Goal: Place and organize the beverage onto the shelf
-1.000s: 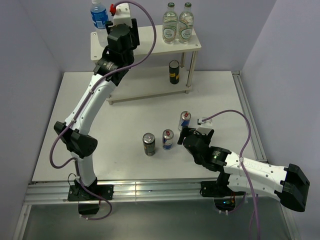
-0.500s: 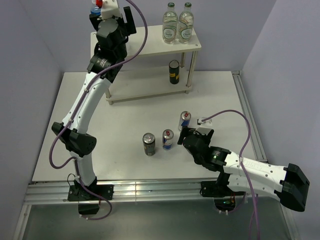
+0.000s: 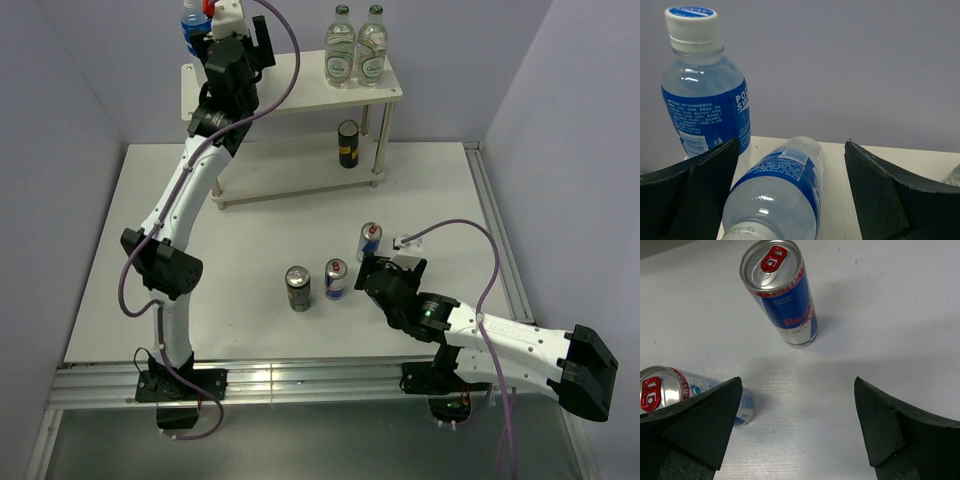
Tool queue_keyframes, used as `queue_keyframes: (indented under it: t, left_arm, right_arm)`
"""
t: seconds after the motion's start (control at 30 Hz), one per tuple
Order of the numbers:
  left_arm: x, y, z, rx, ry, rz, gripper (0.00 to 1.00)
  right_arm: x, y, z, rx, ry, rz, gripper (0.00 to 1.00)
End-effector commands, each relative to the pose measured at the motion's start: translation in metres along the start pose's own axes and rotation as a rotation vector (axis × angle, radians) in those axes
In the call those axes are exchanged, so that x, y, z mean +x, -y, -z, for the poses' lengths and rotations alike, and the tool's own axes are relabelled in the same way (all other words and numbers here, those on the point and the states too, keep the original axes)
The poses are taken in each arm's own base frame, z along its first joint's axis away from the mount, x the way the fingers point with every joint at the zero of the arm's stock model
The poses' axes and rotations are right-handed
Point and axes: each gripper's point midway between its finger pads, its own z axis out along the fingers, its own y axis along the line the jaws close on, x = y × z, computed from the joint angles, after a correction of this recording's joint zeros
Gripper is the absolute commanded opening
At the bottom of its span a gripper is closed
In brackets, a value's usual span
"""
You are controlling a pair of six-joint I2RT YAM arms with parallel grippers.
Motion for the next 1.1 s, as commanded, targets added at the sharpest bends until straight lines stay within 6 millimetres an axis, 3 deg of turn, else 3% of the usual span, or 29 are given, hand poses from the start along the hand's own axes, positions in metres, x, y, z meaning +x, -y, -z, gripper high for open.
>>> queue_keyframes:
  t: [0.0, 0.07, 0.13, 0.17, 0.2, 0.27, 0.4, 0.5, 0.73, 1.07]
  left_arm:
    - [-0.041, 0.006, -0.002, 0.036, 0.118, 0.092, 0.92]
    - [-0.053, 0.01, -0.005, 0.047, 0.17, 0.118, 0.91]
    - [-0.061, 0.012, -0.007, 0.049, 0.204, 0.138, 0.76]
    - [-0.066, 0.013, -0.007, 0.054, 0.219, 0.142, 0.58]
    - [-0.067, 0.012, -0.008, 0.051, 0.227, 0.148, 0.29]
    - [-0.069, 0.01, -0.009, 0.04, 0.241, 0.163, 0.03]
    - [-0.062, 0.011, -0.008, 0.044, 0.226, 0.165, 0.0]
    - [-0.071, 0.01, 0.0, 0.042, 0.236, 0.164, 0.0]
    - [-0.132, 0.01, 0.034, 0.045, 0.332, 0.123, 0.0]
    - [-0.174, -0.005, 0.058, 0.034, 0.397, 0.146, 0.0]
  right_arm:
    - [-0.017, -0.007, 0.002, 0.0, 0.044, -0.034, 1.0]
    - [-0.016, -0.007, 0.001, 0.001, 0.042, -0.035, 1.0]
    - [-0.017, -0.008, 0.002, -0.001, 0.042, -0.032, 1.0]
    - [-0.017, -0.008, 0.001, 0.002, 0.041, -0.032, 1.0]
    - [-0.017, -0.008, 0.002, 0.0, 0.041, -0.033, 1.0]
    - [-0.017, -0.007, 0.002, 0.001, 0.042, -0.035, 1.0]
    - [-0.017, -0.007, 0.002, -0.006, 0.045, -0.038, 1.0]
    - [-0.017, -0.007, 0.002, -0.005, 0.044, -0.036, 1.0]
    - [-0.017, -0.007, 0.003, -0.006, 0.043, -0.038, 1.0]
    - [-0.017, -0.007, 0.003, -0.007, 0.044, -0.038, 1.0]
